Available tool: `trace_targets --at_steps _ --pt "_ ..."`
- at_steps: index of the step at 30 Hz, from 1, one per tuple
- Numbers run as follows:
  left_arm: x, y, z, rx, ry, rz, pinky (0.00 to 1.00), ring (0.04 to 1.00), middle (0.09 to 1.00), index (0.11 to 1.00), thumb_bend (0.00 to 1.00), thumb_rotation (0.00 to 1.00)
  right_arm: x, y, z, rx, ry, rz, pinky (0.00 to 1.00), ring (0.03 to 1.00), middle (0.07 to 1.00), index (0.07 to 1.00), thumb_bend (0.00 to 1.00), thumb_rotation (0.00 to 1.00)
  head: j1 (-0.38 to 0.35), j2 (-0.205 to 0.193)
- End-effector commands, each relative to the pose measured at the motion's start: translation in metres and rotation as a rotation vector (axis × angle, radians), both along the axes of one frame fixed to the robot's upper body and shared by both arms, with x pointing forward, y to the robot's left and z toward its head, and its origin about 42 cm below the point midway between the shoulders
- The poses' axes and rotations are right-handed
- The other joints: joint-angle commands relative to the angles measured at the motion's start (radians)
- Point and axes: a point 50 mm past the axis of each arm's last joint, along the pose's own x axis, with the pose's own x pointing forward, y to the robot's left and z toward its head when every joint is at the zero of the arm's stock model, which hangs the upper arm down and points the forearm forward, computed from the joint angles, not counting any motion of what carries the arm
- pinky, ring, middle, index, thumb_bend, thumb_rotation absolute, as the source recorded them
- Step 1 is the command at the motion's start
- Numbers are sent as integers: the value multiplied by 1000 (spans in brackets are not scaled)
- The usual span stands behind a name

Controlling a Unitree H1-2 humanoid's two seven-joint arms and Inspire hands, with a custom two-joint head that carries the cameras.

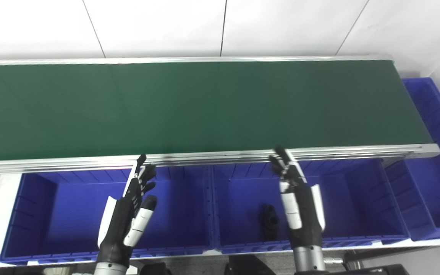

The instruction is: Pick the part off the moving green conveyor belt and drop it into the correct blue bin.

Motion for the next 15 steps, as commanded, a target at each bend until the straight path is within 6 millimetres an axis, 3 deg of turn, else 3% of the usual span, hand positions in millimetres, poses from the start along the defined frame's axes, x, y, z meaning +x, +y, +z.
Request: trace_targets --at_steps 1,8,15 --pt "-2 -1 6 0 -74 19 883 958 999 1000 606 949 3 1 7 -10 -80 -19 871 898 938 911 658 919 3 -8" --pt "-5 -2 3 4 -71 23 936 995 1000 1000 646 956 3 -2 1 -35 -67 -26 894 910 941 915 629 922 15 -41" --pt "-4 -5 4 -1 -64 31 951 997 1000 1000 669 945 3 -4 0 -59 -70 -17 894 896 930 913 649 926 27 -31"
